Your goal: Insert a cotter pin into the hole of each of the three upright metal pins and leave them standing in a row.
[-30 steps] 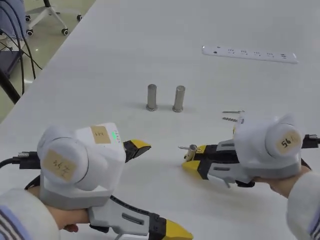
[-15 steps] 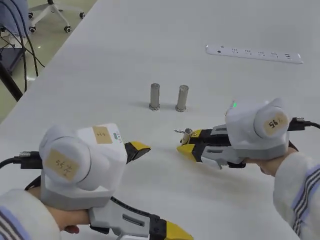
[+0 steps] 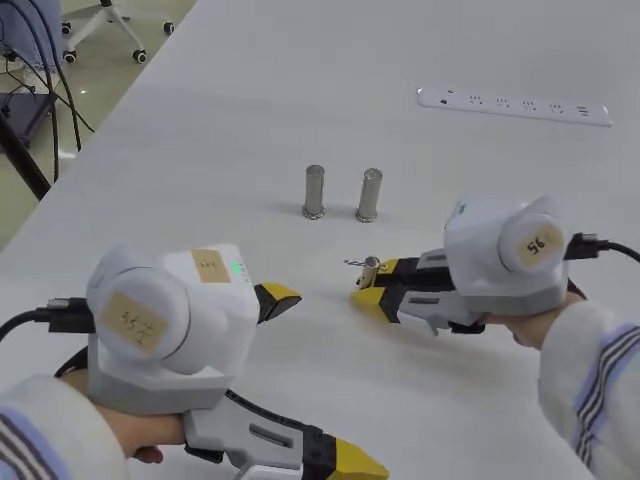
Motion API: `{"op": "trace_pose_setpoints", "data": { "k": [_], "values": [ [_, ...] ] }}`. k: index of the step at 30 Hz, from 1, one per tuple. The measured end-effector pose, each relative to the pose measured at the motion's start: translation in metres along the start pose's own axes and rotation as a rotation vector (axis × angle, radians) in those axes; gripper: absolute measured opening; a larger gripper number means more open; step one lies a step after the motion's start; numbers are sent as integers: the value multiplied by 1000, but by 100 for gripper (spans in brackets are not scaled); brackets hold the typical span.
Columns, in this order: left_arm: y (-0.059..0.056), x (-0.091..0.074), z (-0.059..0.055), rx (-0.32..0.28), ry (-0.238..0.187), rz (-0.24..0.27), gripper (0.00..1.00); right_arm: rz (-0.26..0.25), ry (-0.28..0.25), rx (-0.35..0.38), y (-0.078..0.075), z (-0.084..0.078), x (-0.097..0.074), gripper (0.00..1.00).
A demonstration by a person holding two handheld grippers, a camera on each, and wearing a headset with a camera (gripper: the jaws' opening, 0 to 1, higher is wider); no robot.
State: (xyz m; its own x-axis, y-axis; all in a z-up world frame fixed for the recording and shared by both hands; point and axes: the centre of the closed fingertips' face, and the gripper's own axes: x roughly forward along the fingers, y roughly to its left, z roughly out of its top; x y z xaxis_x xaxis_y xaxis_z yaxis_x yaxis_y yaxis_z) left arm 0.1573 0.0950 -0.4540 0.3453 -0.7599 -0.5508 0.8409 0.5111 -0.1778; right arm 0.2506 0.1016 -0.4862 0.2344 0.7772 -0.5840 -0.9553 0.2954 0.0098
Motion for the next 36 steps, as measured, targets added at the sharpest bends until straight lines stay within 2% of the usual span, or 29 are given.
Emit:
{"op": "trace_pose_setpoints", "data": {
  "k": [3,8,15,20,24,28,29,36],
  "values": [
    [-1,0,0,-1,2,-2,99,0,0,-21,0,0,0,4],
    [0,-1,-2,-4,11,7,99,2,-3,-2,-1,1,0,5],
    [4,-6,1,-4,5,18,99,-6,-6,1,0,1,0,5],
    [5,-7,3,-8,10,23,99,-13,-42,3,2,12,-8,14],
    [7,-10,12,-8,-11,29,99,-16,-54,0,6,18,-19,22],
    [10,-12,19,-11,-25,33,99,-39,-50,3,7,19,-32,38],
    [11,-13,21,-5,-28,37,99,-53,-61,1,8,21,-41,40],
    [20,-20,37,-37,-75,45,99,-88,-116,73,11,31,-76,50]
  ]
}}
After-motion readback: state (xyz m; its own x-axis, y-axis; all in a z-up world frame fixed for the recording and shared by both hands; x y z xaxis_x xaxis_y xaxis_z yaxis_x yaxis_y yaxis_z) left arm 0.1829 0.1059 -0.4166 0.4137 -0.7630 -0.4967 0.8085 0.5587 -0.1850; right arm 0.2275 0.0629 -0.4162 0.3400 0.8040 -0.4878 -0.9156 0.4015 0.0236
